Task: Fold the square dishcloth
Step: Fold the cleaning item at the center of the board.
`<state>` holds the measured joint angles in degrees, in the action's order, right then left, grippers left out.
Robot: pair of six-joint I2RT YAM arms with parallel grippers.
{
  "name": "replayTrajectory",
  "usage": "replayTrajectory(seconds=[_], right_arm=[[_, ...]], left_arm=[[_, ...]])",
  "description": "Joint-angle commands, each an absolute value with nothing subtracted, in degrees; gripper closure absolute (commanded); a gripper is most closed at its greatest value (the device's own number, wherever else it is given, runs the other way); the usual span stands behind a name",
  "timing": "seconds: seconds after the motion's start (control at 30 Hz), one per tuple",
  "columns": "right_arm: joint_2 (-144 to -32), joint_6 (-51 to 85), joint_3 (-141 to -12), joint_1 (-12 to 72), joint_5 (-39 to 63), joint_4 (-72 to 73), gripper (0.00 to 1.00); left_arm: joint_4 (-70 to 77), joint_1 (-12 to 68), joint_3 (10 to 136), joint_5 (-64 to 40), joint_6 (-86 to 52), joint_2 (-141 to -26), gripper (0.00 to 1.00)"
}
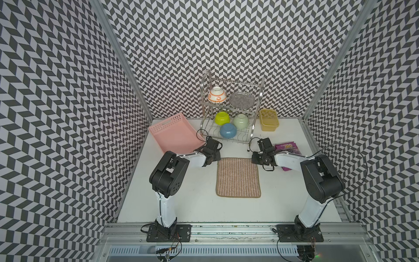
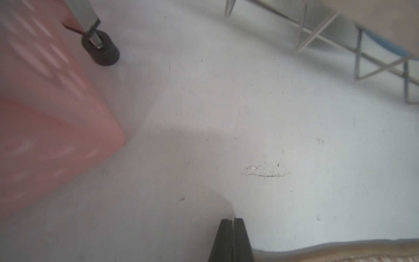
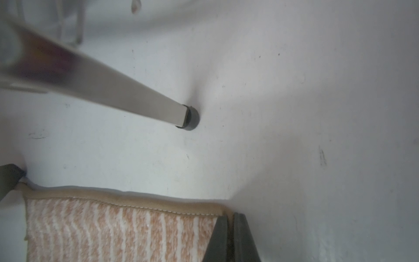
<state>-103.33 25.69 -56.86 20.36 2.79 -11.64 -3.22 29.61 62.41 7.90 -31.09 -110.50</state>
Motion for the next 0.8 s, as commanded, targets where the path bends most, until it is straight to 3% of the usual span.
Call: replayTrajectory(seconds=[0.0, 0.5, 0.77], right_arm=[[-103.19, 24.63, -58.19, 20.13, 2.15, -10.42, 0.93], [-97.41, 22.38, -56.09, 20.58, 3.60, 0.10, 0.96], [-91.38, 22.89, -47.06, 22.27, 2.16, 8.82, 0.97]], left_arm=[[-3.44, 29.53, 60.30, 8.66, -29.93, -107.07, 1.00], [11.96, 28.05, 51.28, 8.79, -26.01, -95.18, 1.00], [23.75, 27.94, 40.91, 7.60, -25.31, -88.62, 1.00]])
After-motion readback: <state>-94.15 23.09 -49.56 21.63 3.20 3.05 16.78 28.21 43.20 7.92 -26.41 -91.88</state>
